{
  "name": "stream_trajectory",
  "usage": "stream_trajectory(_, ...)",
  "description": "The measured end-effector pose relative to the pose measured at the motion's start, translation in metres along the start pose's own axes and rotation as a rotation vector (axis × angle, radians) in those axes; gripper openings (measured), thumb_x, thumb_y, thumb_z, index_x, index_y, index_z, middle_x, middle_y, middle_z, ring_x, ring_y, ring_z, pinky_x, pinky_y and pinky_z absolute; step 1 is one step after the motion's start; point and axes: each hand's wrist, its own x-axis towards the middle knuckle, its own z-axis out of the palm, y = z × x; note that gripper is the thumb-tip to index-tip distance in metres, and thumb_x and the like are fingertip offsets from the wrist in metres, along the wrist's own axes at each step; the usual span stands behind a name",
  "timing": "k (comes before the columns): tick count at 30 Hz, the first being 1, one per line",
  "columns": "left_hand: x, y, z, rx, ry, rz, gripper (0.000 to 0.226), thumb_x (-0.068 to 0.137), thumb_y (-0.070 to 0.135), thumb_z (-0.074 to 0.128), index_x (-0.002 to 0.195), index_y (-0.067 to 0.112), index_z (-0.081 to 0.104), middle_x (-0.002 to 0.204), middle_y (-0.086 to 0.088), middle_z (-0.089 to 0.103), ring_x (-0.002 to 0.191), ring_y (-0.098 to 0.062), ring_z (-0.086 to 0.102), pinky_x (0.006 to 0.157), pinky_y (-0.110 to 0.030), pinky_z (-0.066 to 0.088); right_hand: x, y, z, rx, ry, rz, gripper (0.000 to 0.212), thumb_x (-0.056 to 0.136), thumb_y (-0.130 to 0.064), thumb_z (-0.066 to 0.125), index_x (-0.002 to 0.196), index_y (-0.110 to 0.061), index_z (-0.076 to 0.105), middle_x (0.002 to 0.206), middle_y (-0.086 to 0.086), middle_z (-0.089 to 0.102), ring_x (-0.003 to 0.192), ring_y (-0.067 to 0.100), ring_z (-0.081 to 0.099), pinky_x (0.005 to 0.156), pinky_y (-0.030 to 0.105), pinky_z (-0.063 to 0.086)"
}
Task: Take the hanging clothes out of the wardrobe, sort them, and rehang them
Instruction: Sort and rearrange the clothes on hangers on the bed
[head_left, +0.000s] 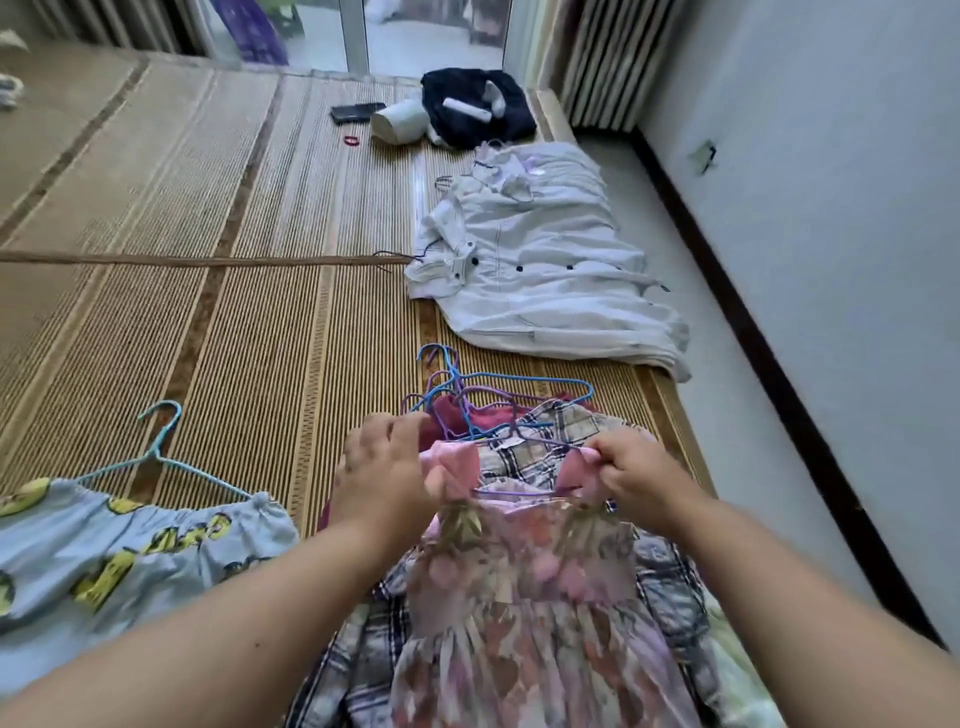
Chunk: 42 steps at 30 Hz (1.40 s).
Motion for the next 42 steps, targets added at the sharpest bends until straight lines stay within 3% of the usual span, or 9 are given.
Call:
stream_trajectory(4, -0.013, 0.051, -0.075, -0.025, -0.271, 0.049, 0.051, 0.087, 0.04, 0.057, 0.135, 0.035, 0.038, 0.124, 0.003, 0.055, 0.109, -0.019, 0.054, 0.097, -0.047, 0.045, -0.054, -0.034, -0.091, 0.021, -0.018, -0.028, 0.038, 0.069, 0.01, 0.049, 0.054, -0.024, 0.059, 0.056, -0.01, 0.056, 0.06, 0.007, 0.051, 0.053, 0.015, 0.036)
stream_trajectory(7, -0.036, 0.086, -0.125, -0.072, -0.36, 0.168, 0.014, 0.091, 0.035, 0.055, 0.102, 0.035, 0.062, 0.098, 0.004, 0.069, 0.081, -0.015, 0.061, 0.08, -0.033, 0.053, -0.101, -0.055, -0.148, -0.046, 0.026, 0.015, 0.038, 0.069, 0.006, 0.054, 0.053, -0.027, 0.045, 0.064, -0.008, 0.051, 0.067, 0.015, 0.048, 0.053, 0.013, 0.028)
stream_trajectory(12, -0.092, 0.15, -0.196, -0.063, -0.315, 0.337, 0.019, 0.087, 0.044, 0.057, 0.07, 0.039, 0.062, 0.07, 0.014, 0.064, 0.064, -0.008, 0.058, 0.061, -0.026, 0.048, -0.206, -0.072, -0.218, 0.06, 0.185, 0.116, 0.041, 0.077, 0.003, 0.048, 0.065, -0.035, 0.056, 0.063, -0.011, 0.058, 0.062, -0.001, 0.054, 0.052, 0.013, 0.04)
stream_trajectory(17, -0.13, 0.213, -0.217, 0.03, -0.173, 0.393, 0.023, 0.087, 0.043, 0.053, 0.069, 0.029, 0.058, 0.069, 0.01, 0.06, 0.068, -0.014, 0.059, 0.056, -0.025, 0.039, -0.282, -0.063, -0.256, 0.153, 0.368, 0.164, 0.023, 0.089, -0.012, 0.055, 0.077, -0.03, 0.062, 0.076, -0.006, 0.068, 0.074, 0.01, 0.062, 0.069, 0.023, 0.047)
stream_trajectory(19, -0.14, 0.242, -0.217, -0.001, -0.186, 0.413, 0.023, 0.086, 0.042, 0.054, 0.071, 0.025, 0.06, 0.071, 0.006, 0.062, 0.069, -0.017, 0.06, 0.055, -0.025, 0.039, -0.304, -0.046, -0.267, 0.165, 0.422, 0.189, 0.029, 0.088, -0.01, 0.054, 0.074, -0.033, 0.063, 0.073, -0.01, 0.068, 0.068, 0.004, 0.062, 0.061, 0.015, 0.045)
stream_trajectory(23, -0.157, 0.305, -0.196, -0.063, -0.147, 0.485, 0.026, 0.083, 0.05, 0.058, 0.08, 0.025, 0.067, 0.072, 0.005, 0.065, 0.067, -0.016, 0.059, 0.056, -0.026, 0.043, -0.341, 0.008, -0.294, 0.183, 0.498, 0.238, 0.029, 0.088, -0.013, 0.052, 0.069, -0.031, 0.065, 0.067, -0.01, 0.066, 0.063, 0.003, 0.06, 0.057, 0.02, 0.043)
stream_trajectory(28, -0.174, 0.408, -0.132, -0.014, -0.017, 0.536, 0.027, 0.081, 0.054, 0.054, 0.067, 0.031, 0.055, 0.067, 0.006, 0.06, 0.068, -0.018, 0.057, 0.05, -0.025, 0.032, -0.372, 0.114, -0.329, 0.125, 0.572, 0.253, 0.028, 0.089, -0.018, 0.055, 0.067, -0.03, 0.065, 0.071, -0.009, 0.065, 0.068, 0.002, 0.058, 0.055, 0.014, 0.037)
stream_trajectory(36, -0.193, 0.584, -0.005, -0.05, -0.034, 0.379, 0.027, 0.084, 0.049, 0.049, 0.089, 0.025, 0.062, 0.086, 0.001, 0.068, 0.085, -0.024, 0.063, 0.06, -0.028, 0.036, -0.411, 0.305, -0.425, 0.106, 0.452, 0.207, 0.017, 0.092, -0.033, 0.056, 0.081, -0.04, 0.066, 0.084, -0.019, 0.064, 0.083, -0.001, 0.056, 0.068, 0.016, 0.038)
stream_trajectory(42, -0.176, 0.642, 0.024, -0.175, -0.066, 0.234, 0.025, 0.084, 0.045, 0.05, 0.087, 0.026, 0.065, 0.079, 0.004, 0.068, 0.077, -0.017, 0.062, 0.063, -0.026, 0.042, -0.377, 0.362, -0.482, 0.035, 0.404, 0.142, 0.014, 0.092, -0.032, 0.056, 0.087, -0.04, 0.067, 0.084, -0.018, 0.06, 0.08, 0.0, 0.054, 0.065, 0.009, 0.034)
